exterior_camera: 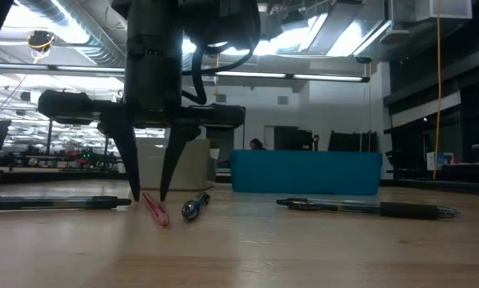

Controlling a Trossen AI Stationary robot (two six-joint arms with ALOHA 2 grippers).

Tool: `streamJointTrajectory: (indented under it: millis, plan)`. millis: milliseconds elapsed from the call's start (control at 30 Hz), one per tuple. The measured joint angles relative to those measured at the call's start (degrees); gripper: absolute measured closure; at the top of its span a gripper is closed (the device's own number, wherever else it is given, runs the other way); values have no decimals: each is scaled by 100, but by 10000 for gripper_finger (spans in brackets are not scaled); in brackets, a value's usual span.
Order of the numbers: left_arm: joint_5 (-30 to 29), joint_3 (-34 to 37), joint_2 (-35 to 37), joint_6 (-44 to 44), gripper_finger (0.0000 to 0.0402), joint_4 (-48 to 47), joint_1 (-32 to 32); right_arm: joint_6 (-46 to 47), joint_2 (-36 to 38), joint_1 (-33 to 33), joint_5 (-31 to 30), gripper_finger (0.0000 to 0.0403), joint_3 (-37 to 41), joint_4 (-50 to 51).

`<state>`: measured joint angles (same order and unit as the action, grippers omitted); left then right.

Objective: Sort pens & pencils
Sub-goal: Put the red pencil into the blue bin

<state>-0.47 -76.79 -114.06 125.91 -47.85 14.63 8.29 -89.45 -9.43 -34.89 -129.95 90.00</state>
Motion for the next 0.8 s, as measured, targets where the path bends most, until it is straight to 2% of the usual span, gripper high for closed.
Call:
streamJointTrajectory:
  millis: [667, 800]
  plan:
    - [8, 0, 0, -46, 309, -6, -39, 17, 0, 0, -2, 310, 0, 2]
    - [163, -2, 0, -46, 309, -44, -37, 18, 0, 0, -2, 310, 0, 2]
